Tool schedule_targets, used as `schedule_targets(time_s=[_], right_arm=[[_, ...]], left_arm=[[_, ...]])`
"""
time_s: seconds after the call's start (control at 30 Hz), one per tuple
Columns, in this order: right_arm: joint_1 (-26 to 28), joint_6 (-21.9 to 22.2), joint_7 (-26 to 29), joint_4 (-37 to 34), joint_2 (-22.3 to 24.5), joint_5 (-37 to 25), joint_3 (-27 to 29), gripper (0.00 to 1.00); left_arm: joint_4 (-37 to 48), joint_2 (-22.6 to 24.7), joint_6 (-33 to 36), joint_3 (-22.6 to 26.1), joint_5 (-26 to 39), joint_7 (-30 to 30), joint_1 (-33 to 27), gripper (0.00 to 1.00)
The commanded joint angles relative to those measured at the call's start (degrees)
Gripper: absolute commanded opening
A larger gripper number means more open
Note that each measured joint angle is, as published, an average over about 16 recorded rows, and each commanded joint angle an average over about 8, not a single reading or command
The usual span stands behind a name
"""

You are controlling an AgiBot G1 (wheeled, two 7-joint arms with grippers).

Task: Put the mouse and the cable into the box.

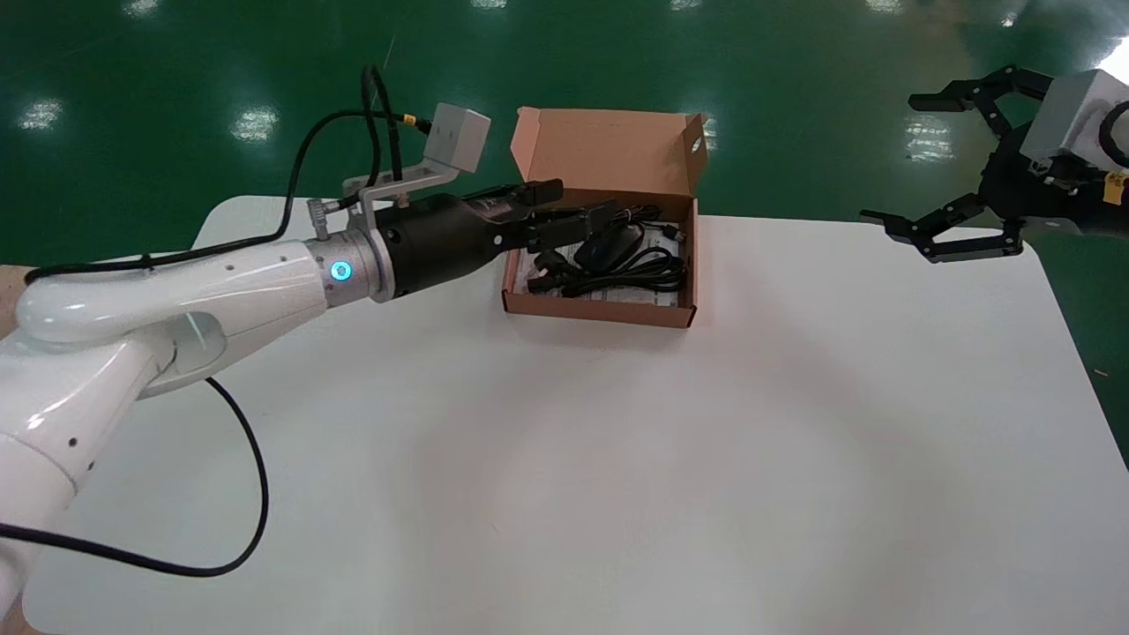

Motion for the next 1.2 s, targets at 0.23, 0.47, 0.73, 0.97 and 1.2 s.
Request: schedule_targets(time_s=[0.23, 0.47, 0.73, 0.97, 1.2], right_arm=[[-6.96, -1.13, 8.32, 9.55, 1.57, 4.99, 2.76, 1.0], [-13.04, -2.12, 15.58, 17.88, 2.94, 9.35, 5.16, 1.0], [-20.02, -3.25, 23.92, 27.45, 4.51, 14.35, 7.93, 1.0], [-26.08, -4.24, 31.16, 35.77, 5.87, 18.7, 10.33, 1.0], [-32.19, -5.23, 38.46, 44.14, 7.25, 23.08, 12.74, 1.0]], left_arm=[[-7.29, -5.8, 6.3, -4.42, -1.73, 0.64, 3.92, 1.0], [-13.64, -10.86, 11.8, -8.27, -3.24, 1.19, 7.34, 1.0], [-20.94, -16.67, 18.11, -12.7, -4.98, 1.83, 11.26, 1.0], [-27.29, -21.72, 23.6, -16.55, -6.49, 2.39, 14.68, 1.0], [-33.68, -26.81, 29.13, -20.42, -8.01, 2.95, 18.12, 1.0]])
